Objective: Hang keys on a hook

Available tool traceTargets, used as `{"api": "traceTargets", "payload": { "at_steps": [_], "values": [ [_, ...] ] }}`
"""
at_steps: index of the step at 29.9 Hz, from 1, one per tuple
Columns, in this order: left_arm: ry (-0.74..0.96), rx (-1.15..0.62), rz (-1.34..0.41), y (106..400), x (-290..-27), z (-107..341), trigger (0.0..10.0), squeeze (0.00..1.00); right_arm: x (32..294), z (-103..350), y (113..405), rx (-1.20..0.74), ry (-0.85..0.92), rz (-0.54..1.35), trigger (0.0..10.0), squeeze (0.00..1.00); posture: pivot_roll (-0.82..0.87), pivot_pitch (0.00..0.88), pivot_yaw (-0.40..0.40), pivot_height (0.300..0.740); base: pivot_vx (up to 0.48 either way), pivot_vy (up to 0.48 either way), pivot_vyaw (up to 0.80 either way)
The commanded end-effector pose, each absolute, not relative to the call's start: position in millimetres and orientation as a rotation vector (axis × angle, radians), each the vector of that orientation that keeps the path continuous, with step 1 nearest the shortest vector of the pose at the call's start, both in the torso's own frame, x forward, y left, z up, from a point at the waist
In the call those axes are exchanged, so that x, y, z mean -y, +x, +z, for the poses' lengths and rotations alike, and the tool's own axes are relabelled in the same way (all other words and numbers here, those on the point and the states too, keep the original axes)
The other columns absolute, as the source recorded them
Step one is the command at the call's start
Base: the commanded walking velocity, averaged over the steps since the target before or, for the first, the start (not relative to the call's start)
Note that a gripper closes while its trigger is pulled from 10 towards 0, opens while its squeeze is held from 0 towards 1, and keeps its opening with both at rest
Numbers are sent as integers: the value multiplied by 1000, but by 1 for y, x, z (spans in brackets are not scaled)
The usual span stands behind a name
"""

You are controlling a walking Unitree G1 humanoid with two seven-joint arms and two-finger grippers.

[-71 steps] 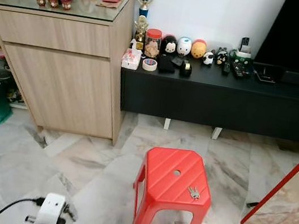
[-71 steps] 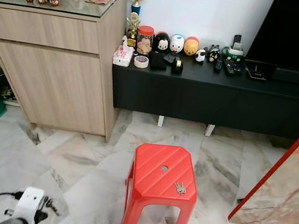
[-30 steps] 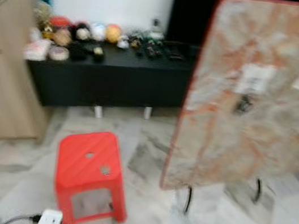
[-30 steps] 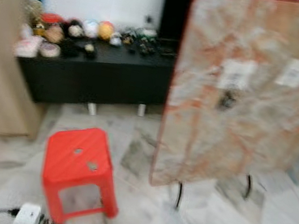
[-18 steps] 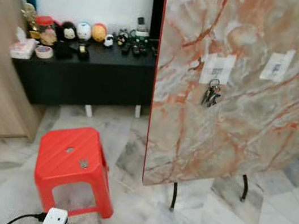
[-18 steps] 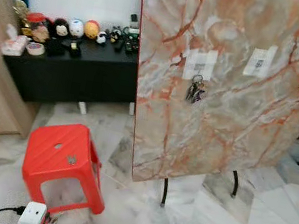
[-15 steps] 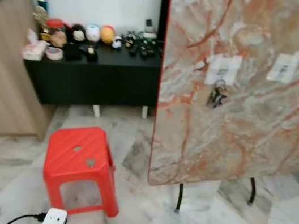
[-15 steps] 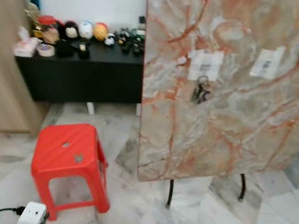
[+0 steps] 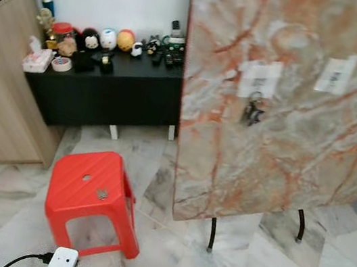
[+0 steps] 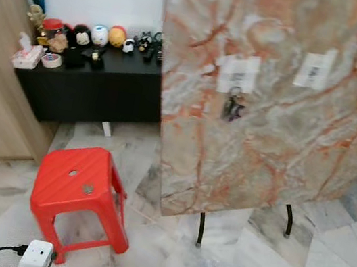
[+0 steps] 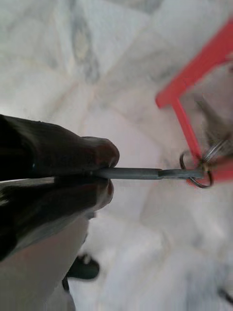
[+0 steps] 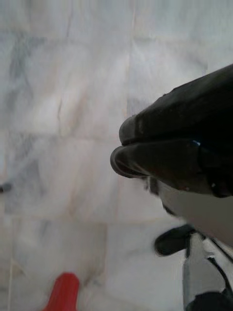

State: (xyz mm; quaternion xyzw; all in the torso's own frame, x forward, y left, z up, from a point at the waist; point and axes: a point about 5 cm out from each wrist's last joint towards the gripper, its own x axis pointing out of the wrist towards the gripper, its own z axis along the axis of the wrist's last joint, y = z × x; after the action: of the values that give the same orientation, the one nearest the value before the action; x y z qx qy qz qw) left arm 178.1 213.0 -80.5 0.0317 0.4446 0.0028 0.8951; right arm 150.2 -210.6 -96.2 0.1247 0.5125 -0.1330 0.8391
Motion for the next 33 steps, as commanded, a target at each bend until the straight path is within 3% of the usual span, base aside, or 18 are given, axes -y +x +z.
{"api": "traceTargets", "payload": {
  "at_steps": [1, 24, 33],
  "values": [
    [82, -926, 0, 177, -217, -80, 10000, 0, 209, -96, 152, -1081, 273, -280, 10000, 0, 10, 0, 19, 740, 0, -480, 0],
    [112, -882, -40, 188, -212, -75, 10000, 0, 211, -95, 153, -1069, 275, -287, 10000, 0, 10, 0, 11, 740, 0, -480, 0],
    [210, -678, -146, 226, -207, -49, 10000, 0, 211, -95, 152, -1071, 270, -285, 10000, 0, 11, 0, 8, 740, 0, -30, 0]
  ]
}}
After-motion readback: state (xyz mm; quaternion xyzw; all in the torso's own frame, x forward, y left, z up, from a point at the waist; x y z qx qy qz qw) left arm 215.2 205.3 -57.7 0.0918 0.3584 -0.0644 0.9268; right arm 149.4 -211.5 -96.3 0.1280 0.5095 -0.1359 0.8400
